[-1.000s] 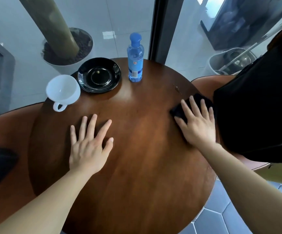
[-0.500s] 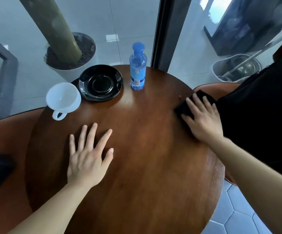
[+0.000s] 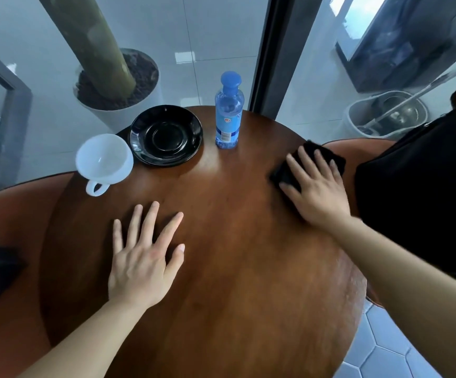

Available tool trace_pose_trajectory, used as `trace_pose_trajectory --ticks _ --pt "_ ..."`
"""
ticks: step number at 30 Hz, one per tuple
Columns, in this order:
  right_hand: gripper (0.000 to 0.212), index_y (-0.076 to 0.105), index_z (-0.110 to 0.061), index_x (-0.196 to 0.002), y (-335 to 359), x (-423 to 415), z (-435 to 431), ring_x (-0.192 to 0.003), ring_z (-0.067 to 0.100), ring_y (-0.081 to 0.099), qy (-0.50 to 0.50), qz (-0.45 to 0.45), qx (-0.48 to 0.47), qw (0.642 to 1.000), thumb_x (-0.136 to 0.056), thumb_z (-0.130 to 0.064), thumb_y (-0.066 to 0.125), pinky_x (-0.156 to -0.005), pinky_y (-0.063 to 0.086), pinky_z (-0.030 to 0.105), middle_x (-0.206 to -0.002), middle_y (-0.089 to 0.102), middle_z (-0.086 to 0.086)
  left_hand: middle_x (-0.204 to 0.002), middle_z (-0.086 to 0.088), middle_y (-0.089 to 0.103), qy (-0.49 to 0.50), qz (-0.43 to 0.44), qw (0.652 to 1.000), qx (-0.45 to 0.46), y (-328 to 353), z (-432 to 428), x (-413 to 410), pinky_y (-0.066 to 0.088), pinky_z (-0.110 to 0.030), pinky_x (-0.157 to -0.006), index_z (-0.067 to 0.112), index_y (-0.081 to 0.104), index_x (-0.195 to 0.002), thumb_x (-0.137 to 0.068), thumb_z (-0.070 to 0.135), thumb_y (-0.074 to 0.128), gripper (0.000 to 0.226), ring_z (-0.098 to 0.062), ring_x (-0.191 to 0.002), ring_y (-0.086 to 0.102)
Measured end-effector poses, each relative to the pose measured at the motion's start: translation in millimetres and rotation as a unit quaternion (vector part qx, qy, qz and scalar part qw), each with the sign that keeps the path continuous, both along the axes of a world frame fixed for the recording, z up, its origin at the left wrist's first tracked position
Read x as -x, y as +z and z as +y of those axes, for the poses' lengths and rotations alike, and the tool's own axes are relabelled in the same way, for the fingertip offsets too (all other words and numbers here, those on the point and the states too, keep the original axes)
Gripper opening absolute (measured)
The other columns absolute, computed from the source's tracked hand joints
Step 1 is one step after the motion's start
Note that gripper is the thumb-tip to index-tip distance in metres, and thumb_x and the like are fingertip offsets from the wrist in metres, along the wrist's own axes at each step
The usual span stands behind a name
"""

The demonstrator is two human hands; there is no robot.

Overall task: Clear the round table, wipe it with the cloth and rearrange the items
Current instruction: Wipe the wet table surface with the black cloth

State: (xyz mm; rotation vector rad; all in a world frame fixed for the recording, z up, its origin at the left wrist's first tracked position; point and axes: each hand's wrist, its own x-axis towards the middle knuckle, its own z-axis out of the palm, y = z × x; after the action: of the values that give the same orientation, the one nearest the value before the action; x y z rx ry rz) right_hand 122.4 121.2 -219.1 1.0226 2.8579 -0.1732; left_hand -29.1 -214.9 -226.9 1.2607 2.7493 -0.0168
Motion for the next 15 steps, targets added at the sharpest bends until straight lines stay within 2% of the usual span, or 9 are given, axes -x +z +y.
trace_pose_trajectory --ticks 2,4,5,7,9,10,12,15 --pt "0.069 0.018 -0.034 -0.159 -0.6 37.9 8.4 -0.156 0.025 0.0 -0.054 0.005 0.01 0.998 -0.098 -0.066 0.026 -0.125 0.0 0.048 -0.169 0.008 -0.007 -0.167 -0.011 0.022 0.001 -0.001 1.0 0.005 0.7 -0.3 0.4 0.014 -0.064 -0.121 0.04 0.027 -0.156 -0.096 0.055 0.029 0.062 -0.036 -0.155 0.016" --pt "0.071 0.021 -0.029 -0.159 -2.3 59.4 -10.3 -0.156 0.029 0.002 -0.062 0.019 0.006 0.998 -0.098 -0.065 0.027 -0.125 0.001 0.05 -0.169 0.01 -0.004 -0.167 -0.011 0.022 -0.001 -0.002 1.0 0.011 2.0 -0.4 0.7 0.015 -0.064 -0.121 0.04 0.027 -0.156 -0.096 0.055 0.028 0.062 -0.036 -0.154 0.016" --pt "0.071 0.025 -0.027 -0.158 -3.7 59.4 -31.0 -0.155 0.031 0.006 -0.028 0.029 -0.013 0.999 -0.097 -0.064 0.028 -0.124 0.004 0.051 -0.169 0.013 -0.003 -0.167 -0.011 0.022 -0.001 -0.005 1.0 0.011 2.7 0.0 1.0 0.015 -0.065 -0.121 0.04 0.028 -0.156 -0.096 0.055 0.029 0.062 -0.036 -0.154 0.016" --pt "0.07 0.031 -0.026 -0.156 -1.2 35.4 -85.3 -0.155 0.032 0.012 0.114 0.035 -0.022 0.993 -0.096 -0.063 0.031 -0.124 0.009 0.052 -0.167 0.02 -0.003 -0.167 -0.011 0.023 0.001 -0.011 1.0 0.008 3.8 0.2 0.3 0.015 -0.065 -0.12 0.04 0.028 -0.156 -0.095 0.055 0.029 0.063 -0.036 -0.154 0.017" --pt "0.069 0.029 -0.031 -0.157 -0.4 -4.8 -113.4 -0.155 0.029 0.01 0.261 0.013 -0.012 0.965 -0.097 -0.064 0.033 -0.125 0.008 0.05 -0.167 0.018 -0.006 -0.167 -0.01 0.022 0.001 -0.013 1.0 0.009 3.7 0.0 0.3 0.014 -0.064 -0.121 0.04 0.029 -0.155 -0.094 0.055 0.03 0.063 -0.036 -0.154 0.017" --pt "0.068 0.027 -0.034 -0.157 1.6 -17.4 -104.7 -0.155 0.027 0.009 0.301 0.0 -0.002 0.954 -0.097 -0.066 0.033 -0.125 0.007 0.049 -0.167 0.018 -0.008 -0.167 -0.01 0.022 0.003 -0.011 1.0 0.01 3.1 -0.1 0.7 0.014 -0.064 -0.121 0.04 0.029 -0.155 -0.094 0.055 0.03 0.063 -0.035 -0.154 0.016" --pt "0.067 0.028 -0.04 -0.155 -0.7 -21.3 -64.3 -0.154 0.025 0.015 0.273 -0.006 -0.019 0.962 -0.094 -0.067 0.032 -0.124 0.009 0.049 -0.165 0.023 -0.009 -0.167 -0.01 0.022 0.003 -0.008 1.0 0.008 1.9 -0.2 0.5 0.014 -0.064 -0.121 0.04 0.028 -0.156 -0.095 0.055 0.029 0.063 -0.035 -0.154 0.016" --pt "0.068 0.022 -0.045 -0.155 0.7 12.2 -2.6 -0.156 0.023 0.007 0.077 -0.014 -0.007 0.997 -0.092 -0.07 0.023 -0.125 0.003 0.049 -0.167 0.017 -0.01 -0.167 -0.01 0.021 0.003 -0.007 1.0 0.006 1.8 -0.1 -0.5 0.014 -0.064 -0.121 0.041 0.026 -0.156 -0.095 0.055 0.029 0.062 -0.035 -0.155 0.015"
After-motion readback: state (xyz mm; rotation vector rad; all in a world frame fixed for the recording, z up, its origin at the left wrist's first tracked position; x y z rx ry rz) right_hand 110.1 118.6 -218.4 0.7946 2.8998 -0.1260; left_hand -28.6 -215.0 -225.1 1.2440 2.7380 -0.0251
